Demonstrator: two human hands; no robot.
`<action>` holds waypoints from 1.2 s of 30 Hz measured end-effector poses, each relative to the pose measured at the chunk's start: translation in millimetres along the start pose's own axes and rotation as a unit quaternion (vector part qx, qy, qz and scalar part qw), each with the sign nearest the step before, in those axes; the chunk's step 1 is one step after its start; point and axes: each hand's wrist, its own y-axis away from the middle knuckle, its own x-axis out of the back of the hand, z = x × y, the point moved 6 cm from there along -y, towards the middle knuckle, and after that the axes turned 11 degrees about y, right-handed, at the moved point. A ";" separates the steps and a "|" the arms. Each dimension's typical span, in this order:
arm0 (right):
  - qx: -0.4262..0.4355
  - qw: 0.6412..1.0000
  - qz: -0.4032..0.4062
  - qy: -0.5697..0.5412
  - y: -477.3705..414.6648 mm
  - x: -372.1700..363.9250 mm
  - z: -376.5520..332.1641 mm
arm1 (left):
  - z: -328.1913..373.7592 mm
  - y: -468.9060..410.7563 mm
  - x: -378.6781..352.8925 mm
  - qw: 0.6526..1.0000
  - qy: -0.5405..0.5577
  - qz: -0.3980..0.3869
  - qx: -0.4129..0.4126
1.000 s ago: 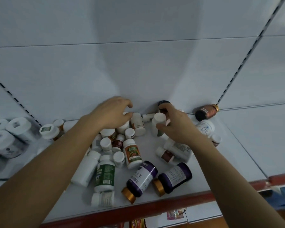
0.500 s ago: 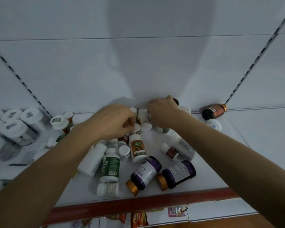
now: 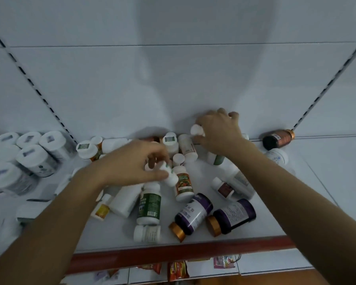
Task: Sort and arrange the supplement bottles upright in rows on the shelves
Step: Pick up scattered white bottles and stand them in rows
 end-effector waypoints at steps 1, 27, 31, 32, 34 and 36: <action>-0.023 0.997 0.025 -0.071 6.8 6.7 7.2 | -1.4 -0.4 10.8 0.995 0.081 0.052 0.008; -0.260 0.865 0.134 -0.408 176.3 -78.9 301.2 | 156.4 -161.1 -140.2 0.768 0.604 0.191 0.089; -0.294 0.874 0.076 -0.380 208.9 -122.4 377.4 | 197.5 -220.2 -199.5 0.868 0.454 0.181 0.082; -0.303 0.873 0.064 -0.376 213.6 -132.0 394.0 | 206.9 -238.6 -215.0 0.877 0.441 0.174 0.072; -0.320 0.875 0.046 -0.361 219.1 -148.4 424.4 | 219.9 -279.5 -247.6 0.904 0.396 0.148 0.061; -0.343 0.871 0.041 -0.351 221.9 -160.7 453.7 | 226.3 -319.9 -277.6 0.945 0.300 0.122 0.044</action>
